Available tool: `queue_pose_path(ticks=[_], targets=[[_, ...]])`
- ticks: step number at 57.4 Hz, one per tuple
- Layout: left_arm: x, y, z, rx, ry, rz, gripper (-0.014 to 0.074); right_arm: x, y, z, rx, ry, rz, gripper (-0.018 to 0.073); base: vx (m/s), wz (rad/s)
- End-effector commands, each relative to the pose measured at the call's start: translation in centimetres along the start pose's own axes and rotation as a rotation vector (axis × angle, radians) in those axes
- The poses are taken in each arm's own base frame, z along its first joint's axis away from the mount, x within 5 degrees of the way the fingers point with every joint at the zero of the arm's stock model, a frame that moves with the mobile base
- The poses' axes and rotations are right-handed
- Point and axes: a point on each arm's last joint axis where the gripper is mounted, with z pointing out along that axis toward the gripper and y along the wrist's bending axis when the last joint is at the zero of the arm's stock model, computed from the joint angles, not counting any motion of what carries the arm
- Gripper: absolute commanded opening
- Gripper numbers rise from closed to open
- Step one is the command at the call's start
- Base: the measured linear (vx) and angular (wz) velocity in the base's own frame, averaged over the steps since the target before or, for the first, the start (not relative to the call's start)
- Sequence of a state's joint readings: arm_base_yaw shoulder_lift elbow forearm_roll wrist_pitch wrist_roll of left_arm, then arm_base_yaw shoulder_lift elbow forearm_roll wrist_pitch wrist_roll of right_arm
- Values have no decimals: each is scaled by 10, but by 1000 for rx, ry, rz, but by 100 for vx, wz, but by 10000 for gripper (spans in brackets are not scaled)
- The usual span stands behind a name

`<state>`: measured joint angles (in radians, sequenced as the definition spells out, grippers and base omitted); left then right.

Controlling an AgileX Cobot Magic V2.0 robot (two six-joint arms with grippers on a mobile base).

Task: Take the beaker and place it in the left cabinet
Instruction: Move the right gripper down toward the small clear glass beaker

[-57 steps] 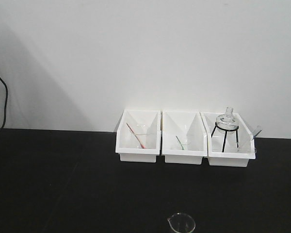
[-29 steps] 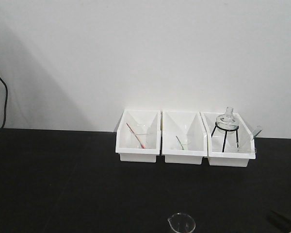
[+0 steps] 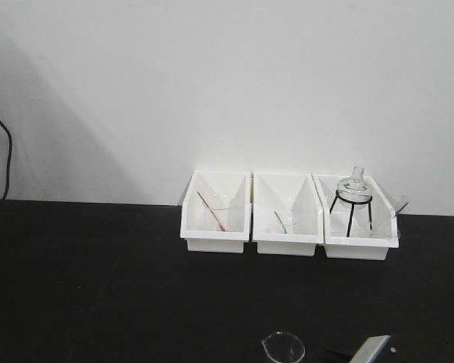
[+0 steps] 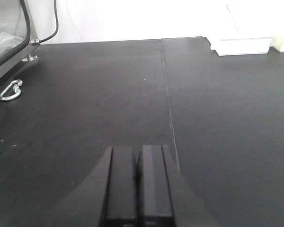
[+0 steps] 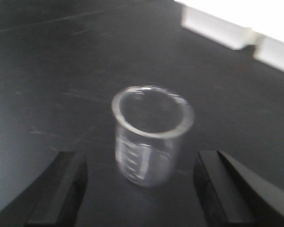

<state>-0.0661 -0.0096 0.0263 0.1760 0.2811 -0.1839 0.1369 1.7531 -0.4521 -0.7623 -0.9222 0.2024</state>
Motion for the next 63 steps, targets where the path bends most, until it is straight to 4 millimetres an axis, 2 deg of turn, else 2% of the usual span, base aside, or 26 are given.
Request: queue_pose_path(ticks=[1,11,12,30,40,51,55,63], targets=[[-11,-2,-3,23,-108,-5,4,-18,-4,15,27,-126,-11,535,0,0],[-11,-2,-3,23,-108,-5,4,-17,-5,38,45,-132,30,535,0,0],[-11,-2,-3,23,-108,-5,4,-16,-8,54,49,-139,45,535,0,0],[-11,-2,-3,23,-108,-5,4,-14,-22,88,59,-163,46,535,0,0],[-11,-2,-3,23,-108,-5,4,-13,-25,97,54,-200,50,533,0,0],[-11,-2,-3,23,-108,-5,4,-12,-24,98,46,-257,61,508,0,0],[-11,-2,-3,23,-108,-5,4,-12,-24,98,45,-263,61,475,0,0],[-11,-2,-3,23,-108,-5,4,-15,-24,97,40,-281,78,347,0,0]])
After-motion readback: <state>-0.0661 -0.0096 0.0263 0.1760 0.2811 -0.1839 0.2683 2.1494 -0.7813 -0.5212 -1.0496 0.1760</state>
